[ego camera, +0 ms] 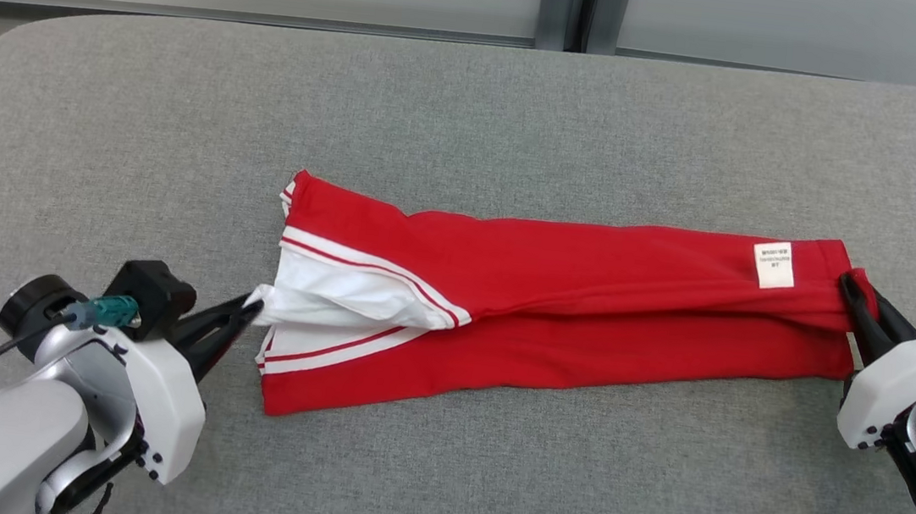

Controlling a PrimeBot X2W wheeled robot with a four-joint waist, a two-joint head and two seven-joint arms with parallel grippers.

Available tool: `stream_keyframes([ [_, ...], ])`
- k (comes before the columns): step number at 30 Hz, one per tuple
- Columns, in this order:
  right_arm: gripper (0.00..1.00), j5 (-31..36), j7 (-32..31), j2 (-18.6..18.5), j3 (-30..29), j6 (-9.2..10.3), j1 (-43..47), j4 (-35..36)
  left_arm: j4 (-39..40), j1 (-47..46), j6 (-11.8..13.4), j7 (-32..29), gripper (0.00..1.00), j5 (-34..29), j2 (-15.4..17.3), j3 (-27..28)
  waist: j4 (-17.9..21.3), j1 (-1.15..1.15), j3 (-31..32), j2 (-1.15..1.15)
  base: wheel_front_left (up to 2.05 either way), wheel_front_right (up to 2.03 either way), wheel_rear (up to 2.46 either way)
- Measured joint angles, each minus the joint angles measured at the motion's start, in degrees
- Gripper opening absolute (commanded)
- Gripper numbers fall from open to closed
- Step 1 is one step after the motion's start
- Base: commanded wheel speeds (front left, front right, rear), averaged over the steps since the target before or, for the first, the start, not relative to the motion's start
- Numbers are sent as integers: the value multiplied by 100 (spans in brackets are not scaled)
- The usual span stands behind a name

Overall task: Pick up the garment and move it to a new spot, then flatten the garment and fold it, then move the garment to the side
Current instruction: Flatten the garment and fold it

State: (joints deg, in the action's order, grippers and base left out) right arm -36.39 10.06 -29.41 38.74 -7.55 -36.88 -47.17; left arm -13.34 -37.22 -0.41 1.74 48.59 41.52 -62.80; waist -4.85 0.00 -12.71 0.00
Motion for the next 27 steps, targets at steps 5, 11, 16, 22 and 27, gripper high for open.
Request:
stream_keyframes([
  [5,0,-298,-289,-234,294,0,158,236,114,157,153,-30,0,-11,-12,-85,22,0,76,0,0,0,0],
  [11,27,-526,-480,-388,471,0,194,387,-12,226,182,-37,0,-18,-126,-168,51,0,102,0,0,0,0],
  [16,100,-981,-860,-448,643,0,313,615,-185,306,175,-126,100,3,-270,-286,79,0,125,0,0,0,0],
  [22,100,-1263,-939,-742,626,0,199,894,-361,298,272,56,100,48,-254,-134,88,0,182,0,0,0,0],
  [27,100,-1214,-635,-764,477,0,39,888,-428,258,527,552,100,165,-289,258,75,0,297,0,0,0,0],
])
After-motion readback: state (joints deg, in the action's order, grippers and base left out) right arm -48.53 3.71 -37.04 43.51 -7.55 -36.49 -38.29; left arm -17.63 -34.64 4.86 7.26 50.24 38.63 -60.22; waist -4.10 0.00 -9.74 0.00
